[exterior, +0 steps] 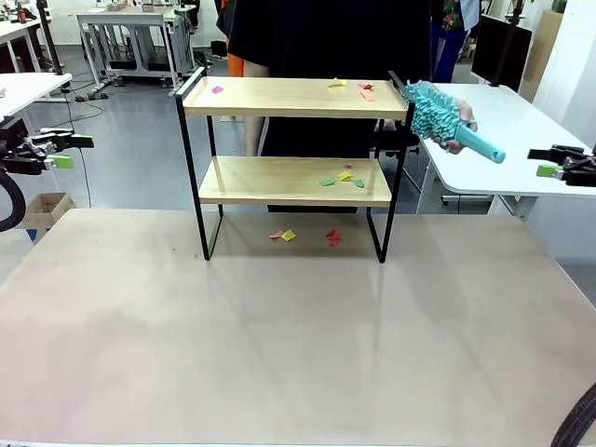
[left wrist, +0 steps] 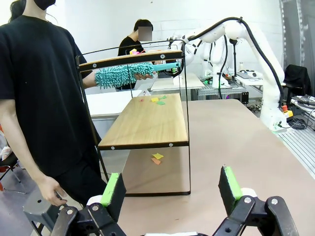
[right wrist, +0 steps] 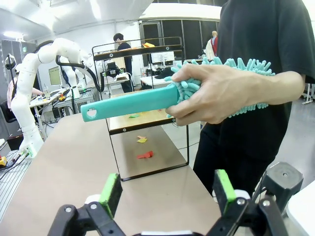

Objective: Clean the shelf.
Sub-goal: Pick up the Duster handed by the human.

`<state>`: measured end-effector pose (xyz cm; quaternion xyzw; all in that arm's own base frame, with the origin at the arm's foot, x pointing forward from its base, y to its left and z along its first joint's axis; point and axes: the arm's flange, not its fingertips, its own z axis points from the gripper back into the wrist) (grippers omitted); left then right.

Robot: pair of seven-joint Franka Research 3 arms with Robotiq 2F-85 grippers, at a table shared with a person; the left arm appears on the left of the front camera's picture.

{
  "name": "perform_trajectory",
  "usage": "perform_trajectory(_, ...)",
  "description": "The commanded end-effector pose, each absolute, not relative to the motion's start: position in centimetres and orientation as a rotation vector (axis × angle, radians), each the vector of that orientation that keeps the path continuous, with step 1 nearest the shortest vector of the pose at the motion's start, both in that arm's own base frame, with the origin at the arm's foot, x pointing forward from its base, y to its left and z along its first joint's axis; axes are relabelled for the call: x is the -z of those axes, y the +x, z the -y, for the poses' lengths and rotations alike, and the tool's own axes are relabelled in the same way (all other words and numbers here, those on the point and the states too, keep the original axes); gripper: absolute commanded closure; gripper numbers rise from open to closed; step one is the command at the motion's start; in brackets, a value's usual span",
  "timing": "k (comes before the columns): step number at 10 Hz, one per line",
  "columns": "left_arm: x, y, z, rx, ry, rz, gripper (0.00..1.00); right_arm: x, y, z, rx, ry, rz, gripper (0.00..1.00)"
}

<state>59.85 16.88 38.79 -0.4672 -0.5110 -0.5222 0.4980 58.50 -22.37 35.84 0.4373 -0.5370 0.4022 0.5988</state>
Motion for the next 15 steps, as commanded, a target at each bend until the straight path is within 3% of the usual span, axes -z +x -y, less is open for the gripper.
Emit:
perform_trajectory(1, -38.9, 59.8, -16.9, 1.275, -1.126, 1.239, 0.0, -36.0, 58.5, 22.4, -0.935, 1.014, 1.247, 0.0)
perform_trajectory(13, -38.9, 59.8, -16.9, 1.275, -1.126, 1.239, 0.0, -35.8, 58.5, 22.4, -0.933, 1.014, 1.246, 0.0)
perform_trajectory(15, -38.9, 59.8, -16.9, 1.275, -1.126, 1.239, 0.0, -40.2, 57.5, 22.6, -0.908, 0.908, 1.191, 0.0)
